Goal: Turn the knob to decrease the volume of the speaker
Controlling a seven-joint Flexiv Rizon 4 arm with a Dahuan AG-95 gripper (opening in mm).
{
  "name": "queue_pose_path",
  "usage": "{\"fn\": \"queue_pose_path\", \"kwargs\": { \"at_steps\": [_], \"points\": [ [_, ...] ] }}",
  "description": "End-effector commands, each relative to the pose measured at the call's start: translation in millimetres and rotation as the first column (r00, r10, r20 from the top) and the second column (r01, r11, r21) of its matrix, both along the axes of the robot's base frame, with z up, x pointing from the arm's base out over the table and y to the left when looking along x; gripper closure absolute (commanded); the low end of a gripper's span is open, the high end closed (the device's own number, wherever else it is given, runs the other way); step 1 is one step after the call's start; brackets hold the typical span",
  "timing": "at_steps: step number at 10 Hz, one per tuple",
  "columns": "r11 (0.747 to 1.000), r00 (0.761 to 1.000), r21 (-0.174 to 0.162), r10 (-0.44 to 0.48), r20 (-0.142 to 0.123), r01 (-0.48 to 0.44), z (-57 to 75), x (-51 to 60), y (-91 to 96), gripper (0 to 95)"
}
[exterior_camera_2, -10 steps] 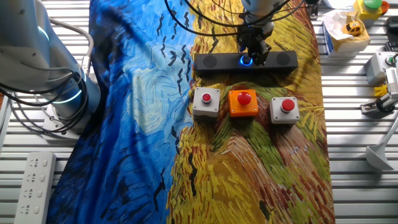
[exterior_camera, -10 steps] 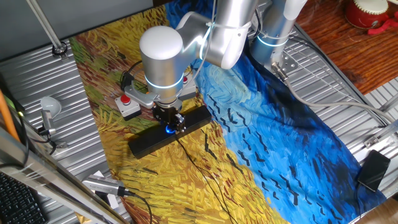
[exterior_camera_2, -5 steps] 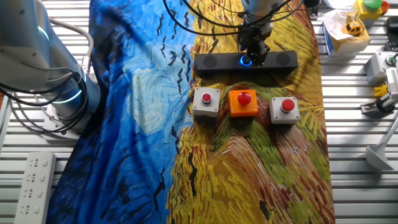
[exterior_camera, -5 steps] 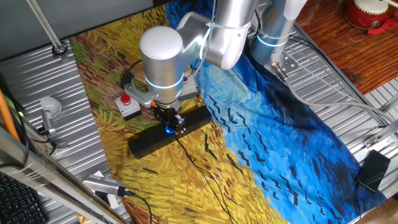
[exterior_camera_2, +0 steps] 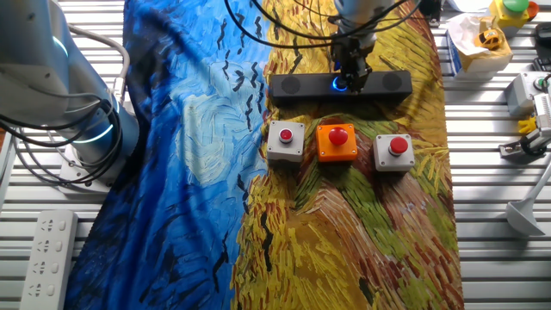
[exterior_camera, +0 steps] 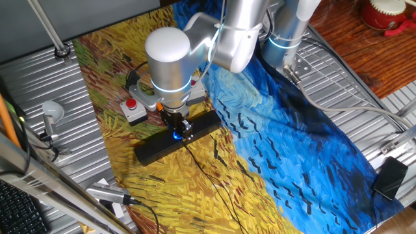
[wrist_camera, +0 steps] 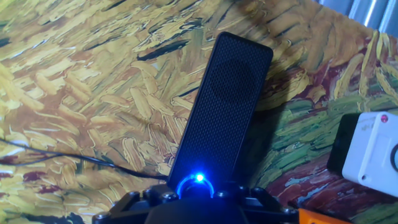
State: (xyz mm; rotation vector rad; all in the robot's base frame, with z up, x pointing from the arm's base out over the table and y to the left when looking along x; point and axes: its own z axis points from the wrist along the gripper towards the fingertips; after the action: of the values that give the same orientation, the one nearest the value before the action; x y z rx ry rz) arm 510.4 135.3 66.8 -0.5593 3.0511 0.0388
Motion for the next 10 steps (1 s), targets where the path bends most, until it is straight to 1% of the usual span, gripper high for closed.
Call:
{"fn": "queue_pose_path", "kwargs": {
  "at_steps": [1, 10],
  "points": [
    [1.000, 1.000, 0.003, -0.012, 0.001, 0.012, -1.7, 0.1, -0.2, 57.0],
    [0.999, 0.999, 0.006, -0.033, -0.003, 0.033, -3.7, -0.3, -0.2, 57.0]
  ]
}}
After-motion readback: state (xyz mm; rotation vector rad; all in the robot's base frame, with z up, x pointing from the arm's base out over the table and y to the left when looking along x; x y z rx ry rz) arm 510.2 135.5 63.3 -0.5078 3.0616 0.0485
